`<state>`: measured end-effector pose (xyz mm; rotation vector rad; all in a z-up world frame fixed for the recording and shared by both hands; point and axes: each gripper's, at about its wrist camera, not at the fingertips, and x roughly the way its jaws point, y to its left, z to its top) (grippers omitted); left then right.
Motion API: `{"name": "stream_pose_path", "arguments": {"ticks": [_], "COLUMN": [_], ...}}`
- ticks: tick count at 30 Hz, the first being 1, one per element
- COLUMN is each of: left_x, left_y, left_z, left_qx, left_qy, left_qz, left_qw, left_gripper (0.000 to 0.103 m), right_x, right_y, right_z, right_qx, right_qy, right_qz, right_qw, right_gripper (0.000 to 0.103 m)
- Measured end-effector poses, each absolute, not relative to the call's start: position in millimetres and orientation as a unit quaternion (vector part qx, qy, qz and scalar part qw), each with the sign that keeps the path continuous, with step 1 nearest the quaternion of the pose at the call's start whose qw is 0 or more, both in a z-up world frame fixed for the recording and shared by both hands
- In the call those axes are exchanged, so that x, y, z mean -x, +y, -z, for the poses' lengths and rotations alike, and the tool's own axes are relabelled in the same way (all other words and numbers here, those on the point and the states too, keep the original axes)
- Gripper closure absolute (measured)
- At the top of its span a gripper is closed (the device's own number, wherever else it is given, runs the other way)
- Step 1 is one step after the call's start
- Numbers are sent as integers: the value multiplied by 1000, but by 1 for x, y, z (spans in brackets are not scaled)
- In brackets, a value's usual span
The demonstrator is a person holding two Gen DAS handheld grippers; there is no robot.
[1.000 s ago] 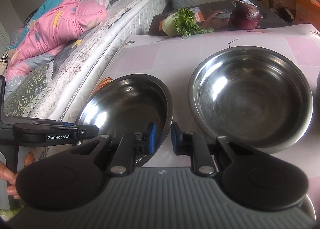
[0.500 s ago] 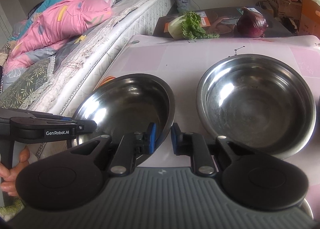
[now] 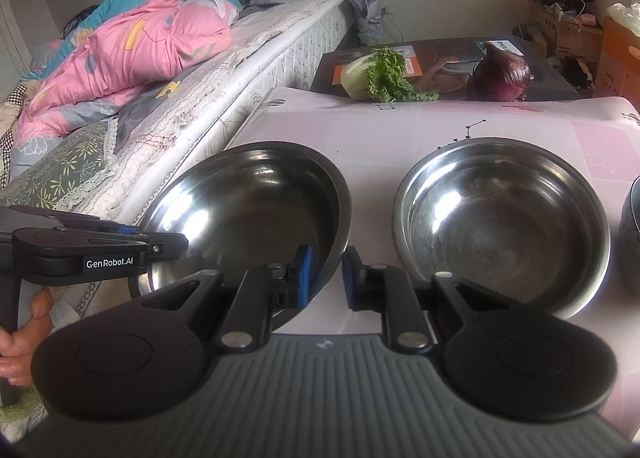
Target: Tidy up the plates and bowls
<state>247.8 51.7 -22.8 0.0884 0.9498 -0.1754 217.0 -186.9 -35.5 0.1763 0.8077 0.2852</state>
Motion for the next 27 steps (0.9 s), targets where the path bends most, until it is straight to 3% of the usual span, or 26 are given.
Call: {"name": "stream_pose_path", "arguments": {"ticks": [16, 27], "left_x": [-262, -294], "left_y": [-24, -115], "left_z": [-19, 10], "left_qx": [-82, -109], "left_qy": [419, 441], "left_qz": [132, 173], "left_qw": [894, 874], "left_gripper": [84, 81], "right_x": [-201, -213], "right_y": [-254, -346], "right_z": [-4, 5], "right_qx": [-105, -114], "right_qy": [348, 367], "right_qz": [-98, -36], "right_qw": [926, 923], "right_gripper": [87, 87]}}
